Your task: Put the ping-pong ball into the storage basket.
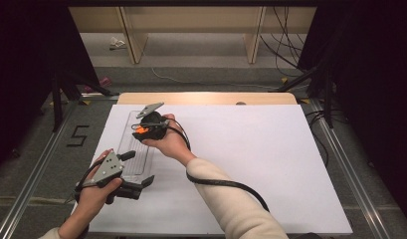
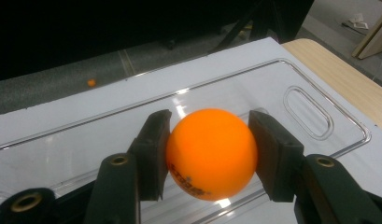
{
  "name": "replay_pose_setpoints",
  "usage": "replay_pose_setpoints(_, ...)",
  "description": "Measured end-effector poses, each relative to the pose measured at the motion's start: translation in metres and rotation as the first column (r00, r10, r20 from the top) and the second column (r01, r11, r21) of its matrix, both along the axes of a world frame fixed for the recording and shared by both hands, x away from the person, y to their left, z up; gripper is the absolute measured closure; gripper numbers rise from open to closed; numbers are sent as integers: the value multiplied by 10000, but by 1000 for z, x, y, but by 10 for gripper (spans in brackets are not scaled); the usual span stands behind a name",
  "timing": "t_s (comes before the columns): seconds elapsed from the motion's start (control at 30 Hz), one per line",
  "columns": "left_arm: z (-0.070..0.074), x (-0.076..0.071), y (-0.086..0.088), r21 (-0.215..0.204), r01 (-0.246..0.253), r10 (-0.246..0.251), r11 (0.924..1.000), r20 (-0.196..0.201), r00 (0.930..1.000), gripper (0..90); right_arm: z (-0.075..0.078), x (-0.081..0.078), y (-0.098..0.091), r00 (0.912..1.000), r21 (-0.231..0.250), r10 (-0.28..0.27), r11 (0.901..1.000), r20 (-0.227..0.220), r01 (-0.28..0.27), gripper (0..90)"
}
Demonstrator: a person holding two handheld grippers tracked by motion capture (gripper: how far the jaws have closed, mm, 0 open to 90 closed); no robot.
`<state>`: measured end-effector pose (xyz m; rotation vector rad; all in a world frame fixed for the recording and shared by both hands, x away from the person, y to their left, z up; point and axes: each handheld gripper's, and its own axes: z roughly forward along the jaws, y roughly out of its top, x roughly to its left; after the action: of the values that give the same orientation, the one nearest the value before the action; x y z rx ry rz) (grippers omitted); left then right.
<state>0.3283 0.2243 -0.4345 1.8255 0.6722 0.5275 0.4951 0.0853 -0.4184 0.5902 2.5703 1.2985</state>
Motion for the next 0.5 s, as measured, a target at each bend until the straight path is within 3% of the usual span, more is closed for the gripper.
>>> replay_pose_setpoints(0.5,0,0,0,-5,7,-7,10000,-4,10000,0,-6,1,6,9999,-120,106,9999,-118,-108,510)
